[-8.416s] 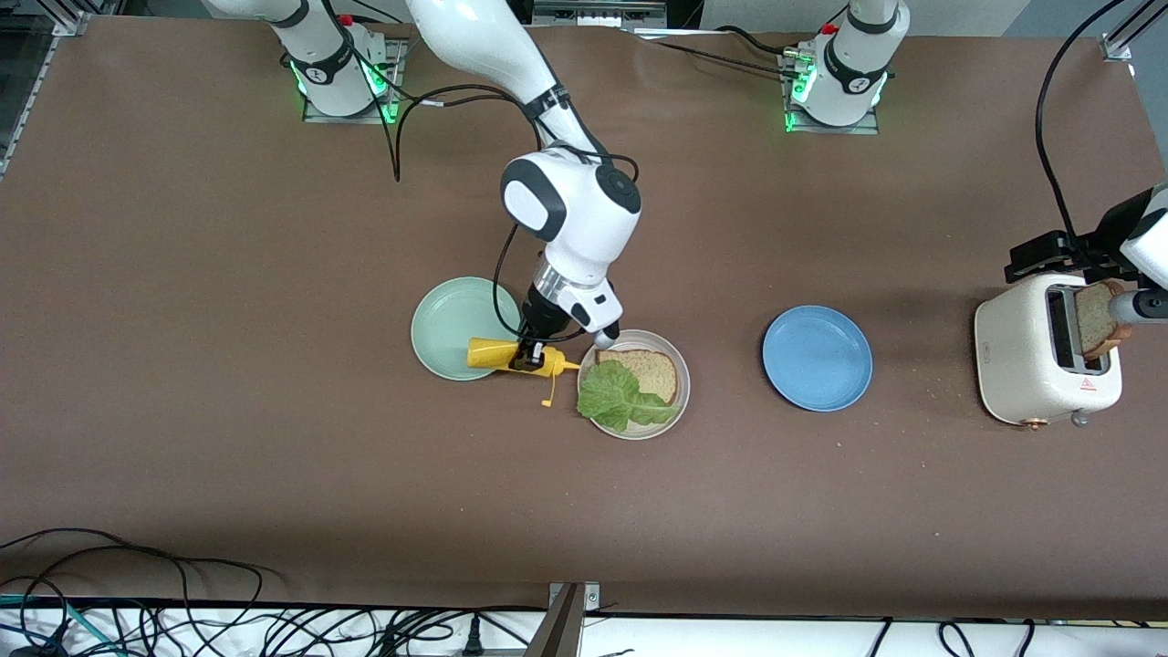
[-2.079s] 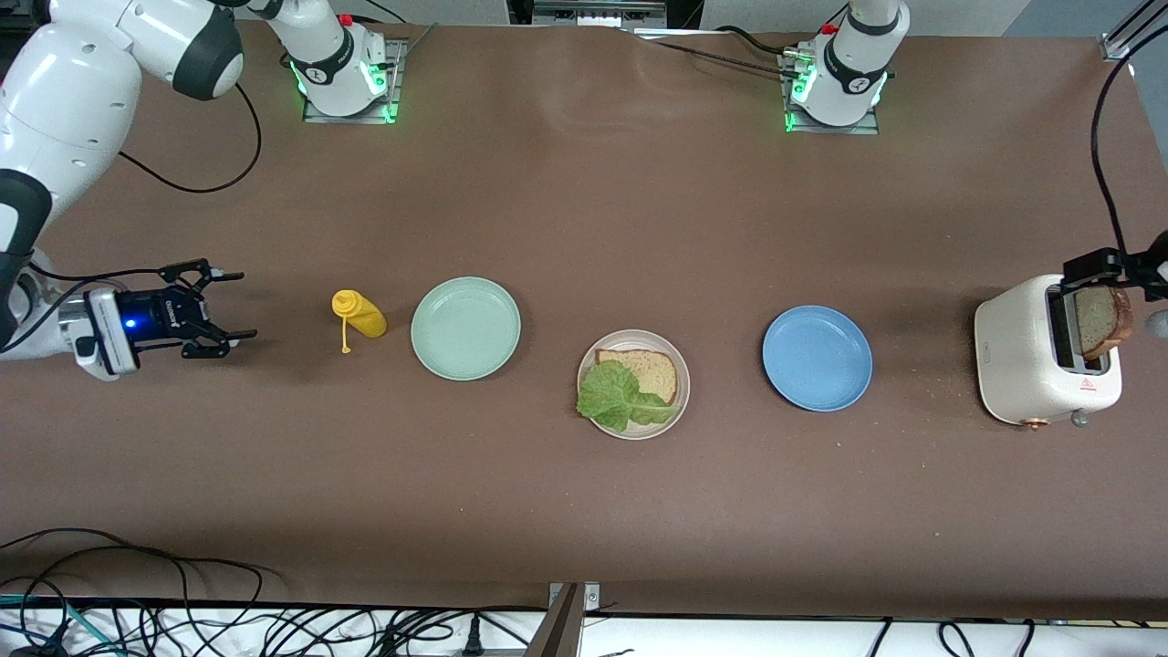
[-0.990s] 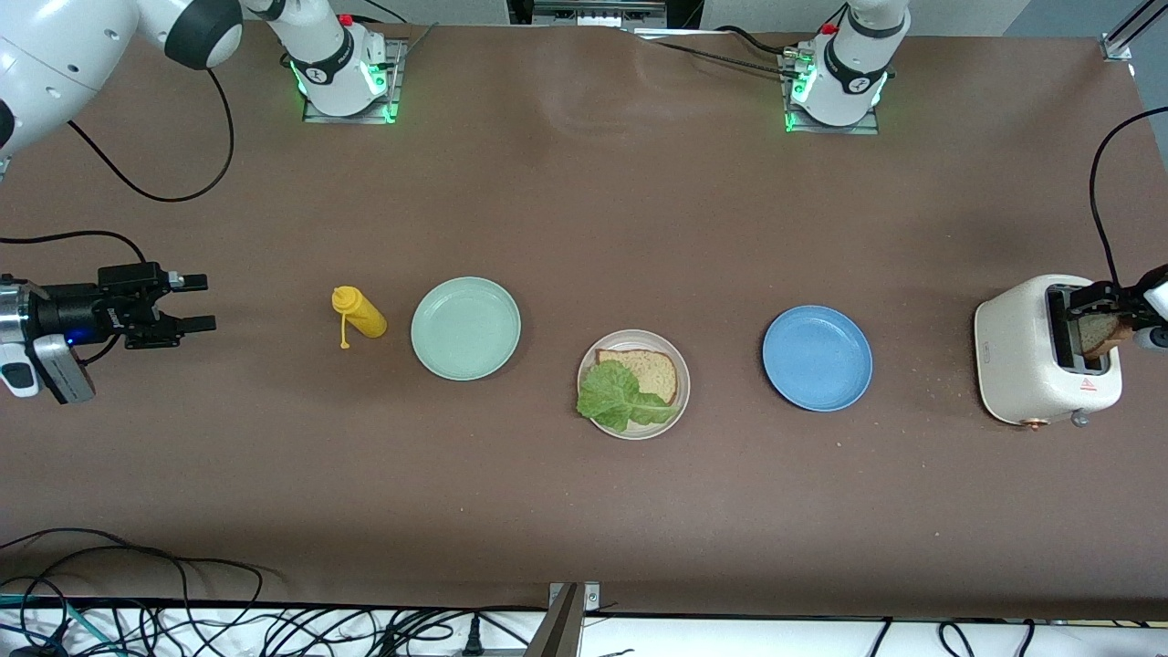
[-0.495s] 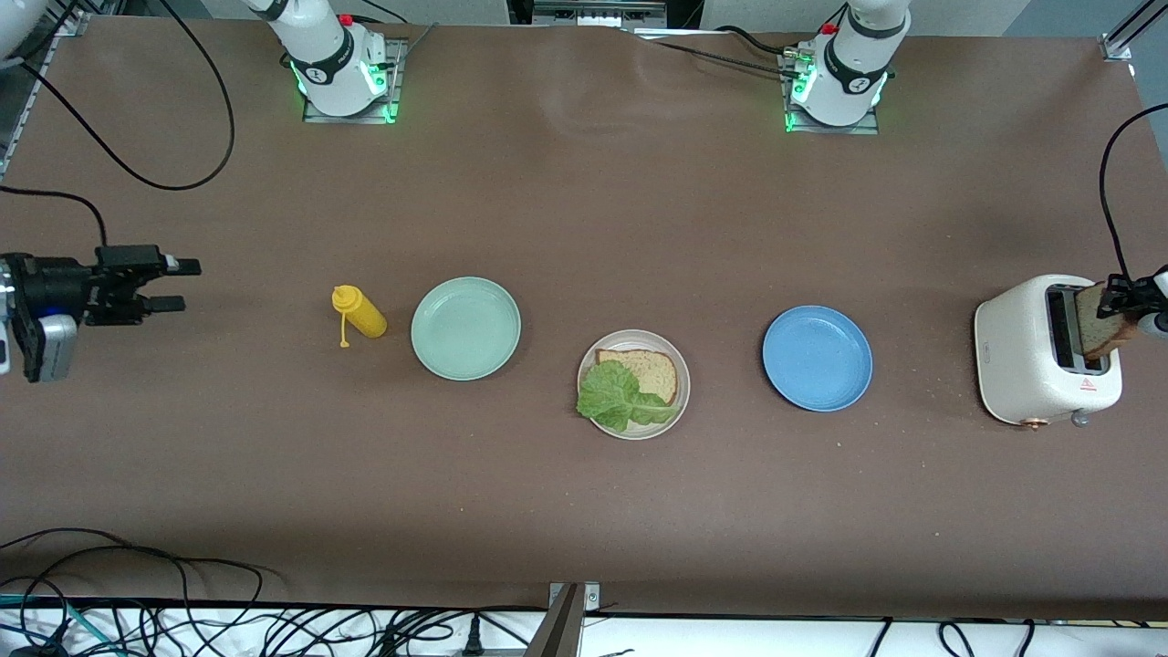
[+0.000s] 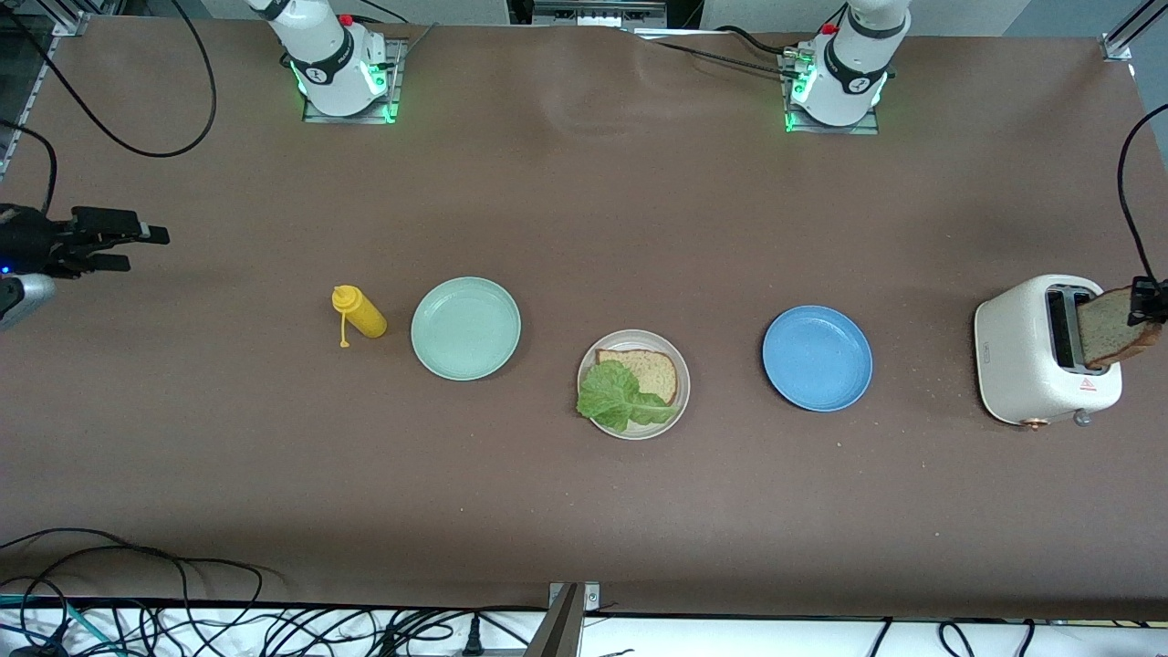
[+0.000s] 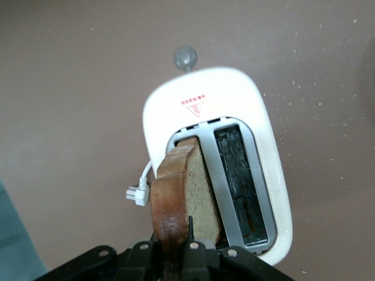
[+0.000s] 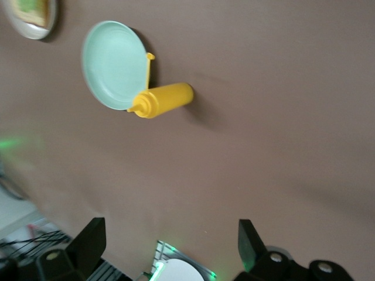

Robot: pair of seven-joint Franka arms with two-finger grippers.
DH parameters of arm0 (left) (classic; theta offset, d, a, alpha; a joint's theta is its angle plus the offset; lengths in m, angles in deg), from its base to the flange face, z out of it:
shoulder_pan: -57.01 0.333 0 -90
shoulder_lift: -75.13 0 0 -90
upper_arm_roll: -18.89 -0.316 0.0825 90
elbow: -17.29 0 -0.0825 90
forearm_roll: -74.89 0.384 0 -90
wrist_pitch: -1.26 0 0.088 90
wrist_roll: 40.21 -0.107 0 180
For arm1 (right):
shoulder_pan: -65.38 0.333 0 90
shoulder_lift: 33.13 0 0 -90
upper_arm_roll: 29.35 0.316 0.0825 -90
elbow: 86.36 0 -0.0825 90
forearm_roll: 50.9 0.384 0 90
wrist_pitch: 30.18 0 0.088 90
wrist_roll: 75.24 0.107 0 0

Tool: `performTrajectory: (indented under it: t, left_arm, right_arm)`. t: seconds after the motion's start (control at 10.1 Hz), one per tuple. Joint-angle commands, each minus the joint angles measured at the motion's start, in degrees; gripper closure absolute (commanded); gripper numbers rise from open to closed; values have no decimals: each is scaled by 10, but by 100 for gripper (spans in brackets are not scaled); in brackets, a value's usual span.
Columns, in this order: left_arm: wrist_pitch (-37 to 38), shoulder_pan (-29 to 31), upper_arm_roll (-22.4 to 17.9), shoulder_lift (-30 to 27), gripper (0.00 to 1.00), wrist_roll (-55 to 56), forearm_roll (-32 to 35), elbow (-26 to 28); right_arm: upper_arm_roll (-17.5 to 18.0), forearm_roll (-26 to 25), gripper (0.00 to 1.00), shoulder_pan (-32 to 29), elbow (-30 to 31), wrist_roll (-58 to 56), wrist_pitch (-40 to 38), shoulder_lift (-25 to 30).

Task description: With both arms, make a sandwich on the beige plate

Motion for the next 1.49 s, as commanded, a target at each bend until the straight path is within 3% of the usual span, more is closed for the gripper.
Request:
performTrajectory:
  t: [0.0,0.1,0.3,0.5,0.59,0.69,0.89,1.09,1.19,1.39]
  left_arm:
    - [90,-33,3,-6,100,12,-38,-101]
    - [131,-53,3,3,100,8,-43,-134]
    - [190,-119,3,9,100,16,-62,-147]
    - [222,-136,3,25,100,40,-186,-147]
    - [236,-147,3,41,100,58,-243,-146]
    - [245,-165,3,58,100,92,-291,-144]
    - [245,-221,3,101,100,123,-389,-145]
    - [237,-280,3,140,100,122,-464,-148]
    - [207,-298,3,148,100,122,-491,-147]
    - [138,-342,3,174,100,120,-535,-143]
  right_arm:
    - [61,-94,0,-18,171,69,117,141]
    - [68,-129,0,-18,235,116,179,184]
    - [68,-154,0,-20,251,139,193,193]
    - [68,-182,0,-31,182,137,180,168]
    - [70,-188,0,-32,130,142,137,144]
    - [71,-181,0,-32,124,169,119,145]
    - [68,-92,0,-34,119,223,102,142]
    - [80,-171,0,-32,119,222,122,145]
    - [97,-188,0,-32,119,229,123,145]
    - [92,-185,0,-34,119,230,125,142]
